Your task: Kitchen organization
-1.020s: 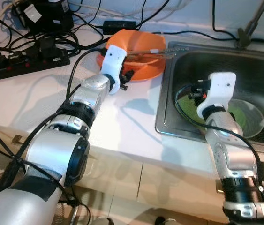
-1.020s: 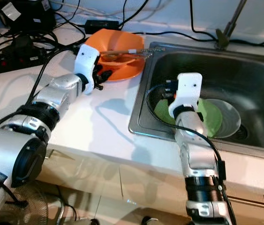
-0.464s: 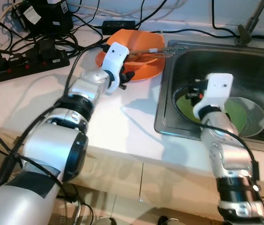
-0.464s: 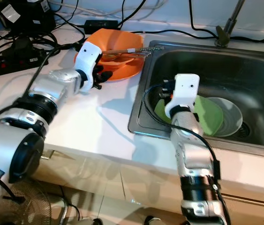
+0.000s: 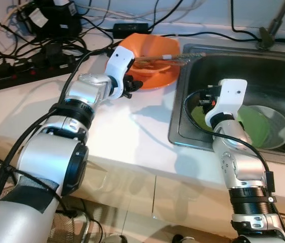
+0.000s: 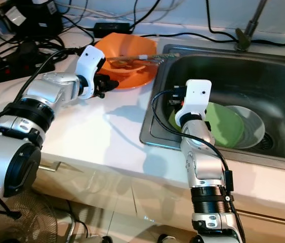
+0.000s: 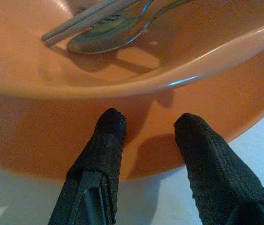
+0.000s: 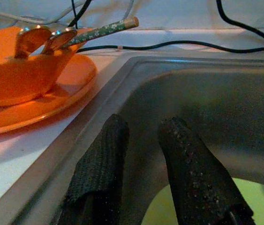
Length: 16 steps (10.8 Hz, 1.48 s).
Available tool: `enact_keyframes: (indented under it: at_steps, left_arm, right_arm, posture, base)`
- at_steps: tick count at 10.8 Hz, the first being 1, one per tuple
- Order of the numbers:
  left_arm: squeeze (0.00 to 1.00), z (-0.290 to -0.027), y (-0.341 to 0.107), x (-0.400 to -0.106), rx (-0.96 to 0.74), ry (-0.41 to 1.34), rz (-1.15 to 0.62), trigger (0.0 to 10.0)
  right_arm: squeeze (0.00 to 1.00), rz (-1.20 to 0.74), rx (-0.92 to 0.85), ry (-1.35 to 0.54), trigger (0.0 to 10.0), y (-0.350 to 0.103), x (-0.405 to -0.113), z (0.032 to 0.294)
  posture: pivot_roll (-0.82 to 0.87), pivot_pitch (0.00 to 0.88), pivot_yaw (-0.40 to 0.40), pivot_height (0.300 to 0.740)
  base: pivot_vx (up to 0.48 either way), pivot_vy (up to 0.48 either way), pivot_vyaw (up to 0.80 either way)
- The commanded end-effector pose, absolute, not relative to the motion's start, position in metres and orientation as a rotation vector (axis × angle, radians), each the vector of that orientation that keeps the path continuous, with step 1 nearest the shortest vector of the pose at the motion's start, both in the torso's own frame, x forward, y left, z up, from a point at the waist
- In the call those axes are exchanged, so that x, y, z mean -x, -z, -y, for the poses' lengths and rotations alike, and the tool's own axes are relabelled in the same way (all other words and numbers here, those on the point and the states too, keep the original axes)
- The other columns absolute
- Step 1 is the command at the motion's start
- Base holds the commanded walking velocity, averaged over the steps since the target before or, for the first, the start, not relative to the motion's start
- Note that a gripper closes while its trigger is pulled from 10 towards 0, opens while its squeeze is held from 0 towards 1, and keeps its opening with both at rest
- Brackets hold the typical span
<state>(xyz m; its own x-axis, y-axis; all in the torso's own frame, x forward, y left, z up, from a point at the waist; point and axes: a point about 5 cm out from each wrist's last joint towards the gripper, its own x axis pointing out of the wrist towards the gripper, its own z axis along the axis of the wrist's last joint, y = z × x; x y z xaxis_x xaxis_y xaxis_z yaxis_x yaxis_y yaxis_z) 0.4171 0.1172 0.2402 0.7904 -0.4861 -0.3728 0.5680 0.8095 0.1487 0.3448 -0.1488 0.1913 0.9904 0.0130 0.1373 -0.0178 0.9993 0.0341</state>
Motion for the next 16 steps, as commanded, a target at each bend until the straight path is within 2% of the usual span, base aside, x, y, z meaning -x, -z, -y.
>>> enact_keyframes:
  at_steps: [1, 4, 9, 12, 16]
  left_arm:
    - [0.00, -0.131, -0.202, -0.409, -0.252, 0.565, -0.510, 10.0]
    - [0.00, -0.140, -0.196, -0.395, -0.215, 0.630, -0.565, 10.0]
    - [0.00, -0.138, -0.185, -0.328, -0.191, 0.716, -0.559, 10.0]
    - [0.00, -0.141, -0.190, -0.293, -0.188, 0.701, -0.570, 10.0]
    - [0.00, -0.153, -0.200, -0.275, -0.185, 0.625, -0.566, 10.0]
  right_arm:
    - [0.00, 0.160, -0.056, -0.025, 10.0, -0.197, -0.347, 0.145]
    - [0.00, 0.163, -0.059, -0.028, 10.0, -0.196, -0.349, 0.145]
    - [0.00, 0.166, -0.064, -0.015, 10.0, -0.194, -0.354, 0.149]
    - [0.00, 0.167, -0.066, -0.022, 10.0, -0.195, -0.360, 0.147]
    - [0.00, 0.176, -0.067, -0.042, 10.0, -0.197, -0.365, 0.144]
  posture:
    - [0.17, 0.109, 0.088, 0.740]
    - [0.20, 0.109, 0.080, 0.740]
    - [0.24, 0.108, 0.065, 0.740]
    - [0.27, 0.101, 0.049, 0.740]
    - [0.30, 0.094, 0.023, 0.740]
  base:
    - [0.000, 0.000, 0.00]
    - [0.000, 0.000, 0.00]
    - [0.000, 0.000, 0.00]
    - [0.000, 0.000, 0.00]
    - [0.000, 0.000, 0.00]
